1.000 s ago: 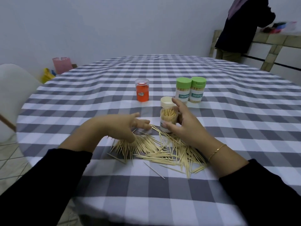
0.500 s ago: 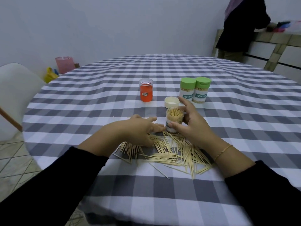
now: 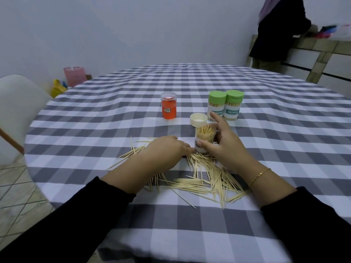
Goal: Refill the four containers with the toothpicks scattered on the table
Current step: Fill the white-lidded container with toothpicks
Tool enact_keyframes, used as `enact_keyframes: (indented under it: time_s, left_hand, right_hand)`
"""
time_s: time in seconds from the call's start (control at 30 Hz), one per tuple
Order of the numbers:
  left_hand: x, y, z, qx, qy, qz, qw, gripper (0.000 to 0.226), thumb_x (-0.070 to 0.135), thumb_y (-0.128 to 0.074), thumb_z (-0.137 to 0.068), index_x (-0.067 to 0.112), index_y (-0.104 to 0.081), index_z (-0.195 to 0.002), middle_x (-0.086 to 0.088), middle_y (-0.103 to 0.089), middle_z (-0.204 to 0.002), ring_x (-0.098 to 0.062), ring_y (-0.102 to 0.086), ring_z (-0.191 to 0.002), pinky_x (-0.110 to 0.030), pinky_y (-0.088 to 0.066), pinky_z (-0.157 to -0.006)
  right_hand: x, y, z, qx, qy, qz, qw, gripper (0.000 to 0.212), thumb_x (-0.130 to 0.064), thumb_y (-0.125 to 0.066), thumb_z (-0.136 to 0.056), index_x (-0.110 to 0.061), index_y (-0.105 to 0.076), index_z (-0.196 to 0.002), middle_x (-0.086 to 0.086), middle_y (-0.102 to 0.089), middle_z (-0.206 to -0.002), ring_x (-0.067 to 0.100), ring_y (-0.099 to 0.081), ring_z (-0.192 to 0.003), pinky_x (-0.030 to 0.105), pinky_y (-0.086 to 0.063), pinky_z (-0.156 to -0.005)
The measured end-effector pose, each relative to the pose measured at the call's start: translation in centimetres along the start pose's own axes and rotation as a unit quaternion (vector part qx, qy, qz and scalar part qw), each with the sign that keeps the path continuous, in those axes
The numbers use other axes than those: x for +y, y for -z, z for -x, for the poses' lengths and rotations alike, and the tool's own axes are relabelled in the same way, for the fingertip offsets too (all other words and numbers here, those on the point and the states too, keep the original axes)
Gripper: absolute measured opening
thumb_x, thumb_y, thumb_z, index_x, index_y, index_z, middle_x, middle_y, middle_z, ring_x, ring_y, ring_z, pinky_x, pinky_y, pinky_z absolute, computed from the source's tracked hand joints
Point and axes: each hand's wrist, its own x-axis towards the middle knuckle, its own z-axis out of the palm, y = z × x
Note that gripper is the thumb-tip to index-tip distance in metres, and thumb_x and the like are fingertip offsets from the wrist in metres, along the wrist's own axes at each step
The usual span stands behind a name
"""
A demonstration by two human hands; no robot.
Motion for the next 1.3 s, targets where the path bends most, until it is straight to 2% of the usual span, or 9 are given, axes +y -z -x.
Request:
enact_keyframes:
  time_s: [0.1, 0.23, 0.53, 0.67, 0.77, 0.9, 1.0, 1.13, 1.3]
  left_hand:
    - [-0.2, -0.7, 0.4, 0.074, -0.028, 0.017, 0.997, 0.055, 0.012, -0.045, -0.1, 0.034, -0.031, -0.149, 0.008, -0.05, -0.143, -0.023, -0.047, -0.128, -0.038, -0.047, -0.098]
    - [-0.5, -1.3, 0.7, 0.14, -0.027, 0.068, 0.987, 0.044, 0.013, -0.05, -0.099, 0.027, -0.05, -0.14, 0.003, -0.06, -0.133, -0.025, -0.058, -0.115, -0.042, -0.052, -0.089]
    - [-0.5, -0.5, 0.8, 0.202, 0.039, 0.18, 0.962, 0.035, 0.018, -0.049, -0.1, 0.022, -0.059, -0.133, 0.004, -0.061, -0.132, -0.018, -0.061, -0.114, -0.029, -0.048, -0.092]
    - [-0.5, -0.4, 0.6, 0.207, 0.075, 0.215, 0.951, 0.034, 0.019, -0.046, -0.101, 0.023, -0.059, -0.133, 0.002, -0.062, -0.131, -0.018, -0.06, -0.115, -0.024, -0.044, -0.091]
    - [-0.6, -0.4, 0.5, 0.234, 0.107, 0.276, 0.926, 0.031, 0.019, -0.048, -0.1, 0.023, -0.064, -0.127, -0.001, -0.068, -0.12, -0.019, -0.061, -0.109, -0.022, -0.042, -0.086]
    - [-0.8, 0.0, 0.3, 0.248, 0.156, 0.33, 0.897, 0.031, 0.02, -0.05, -0.1, 0.026, -0.063, -0.127, -0.004, -0.07, -0.103, -0.016, -0.059, -0.087, -0.023, -0.043, -0.074]
    - [-0.8, 0.3, -0.3, 0.277, 0.177, 0.383, 0.863, 0.03, 0.02, -0.053, -0.099, 0.025, -0.064, -0.127, 0.002, -0.067, -0.095, -0.013, -0.056, -0.085, -0.017, -0.041, -0.069]
    - [-0.6, 1.0, -1.1, 0.317, 0.192, 0.45, 0.813, 0.024, 0.022, -0.058, -0.097, 0.023, -0.07, -0.117, 0.003, -0.069, -0.088, -0.015, -0.059, -0.084, -0.021, -0.043, -0.069]
    - [-0.6, 2.0, -1.7, 0.311, 0.202, 0.474, 0.799, 0.022, 0.021, -0.058, -0.096, 0.025, -0.071, -0.114, 0.012, -0.062, -0.079, -0.011, -0.055, -0.082, -0.013, -0.039, -0.068]
  right_hand:
    - [-0.1, 0.0, 0.0, 0.011, -0.003, 0.003, 1.0, 0.085, -0.026, -0.074, -0.081, -0.033, -0.021, -0.147, -0.003, -0.046, -0.136, 0.016, -0.051, -0.118, 0.036, -0.047, -0.099]
    - [-0.3, 0.2, 0.0, 0.029, -0.009, 0.008, 1.0, 0.083, -0.025, -0.073, -0.082, -0.032, -0.022, -0.147, 0.001, -0.045, -0.139, 0.017, -0.051, -0.12, 0.035, -0.047, -0.099]
    - [-0.3, 0.4, -0.1, 0.044, -0.023, 0.01, 0.999, 0.082, -0.026, -0.072, -0.082, -0.031, -0.021, -0.147, 0.0, -0.046, -0.136, 0.017, -0.049, -0.121, 0.031, -0.044, -0.098]
    - [0.0, 0.6, -0.2, 0.057, -0.027, 0.014, 0.998, 0.082, -0.027, -0.072, -0.082, -0.032, -0.022, -0.146, 0.002, -0.047, -0.136, 0.019, -0.048, -0.123, 0.036, -0.044, -0.1]
    - [0.0, 0.7, -0.3, 0.059, -0.034, 0.009, 0.998, 0.082, -0.026, -0.072, -0.082, -0.032, -0.021, -0.146, 0.0, -0.045, -0.135, 0.018, -0.047, -0.123, 0.036, -0.043, -0.101]
    - [-0.3, 0.8, -0.2, 0.057, -0.028, 0.007, 0.998, 0.08, -0.024, -0.072, -0.083, -0.032, -0.023, -0.146, -0.009, -0.044, -0.117, 0.014, -0.049, -0.112, 0.028, -0.044, -0.093]
    - [-0.5, 0.8, -0.2, 0.053, -0.03, 0.01, 0.998, 0.08, -0.024, -0.071, -0.083, -0.032, -0.022, -0.146, -0.011, -0.042, -0.115, 0.009, -0.047, -0.106, 0.024, -0.042, -0.088]
    - [-0.8, 0.9, -0.1, 0.044, -0.029, 0.02, 0.998, 0.079, -0.024, -0.07, -0.084, -0.031, -0.022, -0.146, -0.009, -0.044, -0.12, 0.007, -0.044, -0.107, 0.023, -0.04, -0.089]
    - [-0.9, 0.9, 0.0, 0.046, -0.03, 0.024, 0.998, 0.079, -0.024, -0.07, -0.085, -0.031, -0.021, -0.146, 0.001, -0.046, -0.137, 0.01, -0.046, -0.115, 0.021, -0.038, -0.089]
